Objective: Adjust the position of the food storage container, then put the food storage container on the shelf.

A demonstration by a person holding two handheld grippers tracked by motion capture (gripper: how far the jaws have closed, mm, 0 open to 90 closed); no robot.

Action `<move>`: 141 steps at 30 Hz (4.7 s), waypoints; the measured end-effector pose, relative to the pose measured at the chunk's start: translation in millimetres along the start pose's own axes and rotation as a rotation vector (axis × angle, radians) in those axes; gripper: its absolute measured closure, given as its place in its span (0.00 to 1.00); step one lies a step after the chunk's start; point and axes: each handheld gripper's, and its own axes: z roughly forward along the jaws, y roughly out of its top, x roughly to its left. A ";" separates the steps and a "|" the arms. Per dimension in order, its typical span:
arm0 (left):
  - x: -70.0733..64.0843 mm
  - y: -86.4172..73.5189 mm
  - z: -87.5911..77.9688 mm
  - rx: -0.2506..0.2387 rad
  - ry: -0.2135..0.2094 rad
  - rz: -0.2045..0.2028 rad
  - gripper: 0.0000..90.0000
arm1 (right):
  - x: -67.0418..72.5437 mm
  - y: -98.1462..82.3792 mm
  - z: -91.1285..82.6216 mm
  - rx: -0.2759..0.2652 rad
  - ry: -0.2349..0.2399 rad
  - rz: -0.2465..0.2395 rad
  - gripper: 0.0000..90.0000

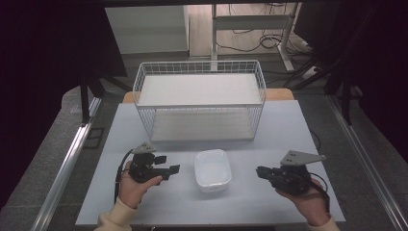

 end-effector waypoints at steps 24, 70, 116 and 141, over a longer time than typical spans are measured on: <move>-8.4 2.2 -5.6 -0.040 -0.015 -0.085 0.30 | -3.1 24.1 55.5 -0.016 0.025 0.104 0.29; -10.1 -2.9 68.1 0.083 -0.252 -0.402 0.68 | -28.4 4.3 118.2 0.144 0.242 0.441 0.66; -34.3 17.0 9.4 -0.051 -0.226 -0.194 0.88 | -6.2 28.4 70.6 -0.044 0.273 0.326 0.89; -33.6 51.7 -4.7 -0.097 -0.229 -0.118 0.88 | -4.6 65.6 52.7 -0.105 0.214 0.200 0.89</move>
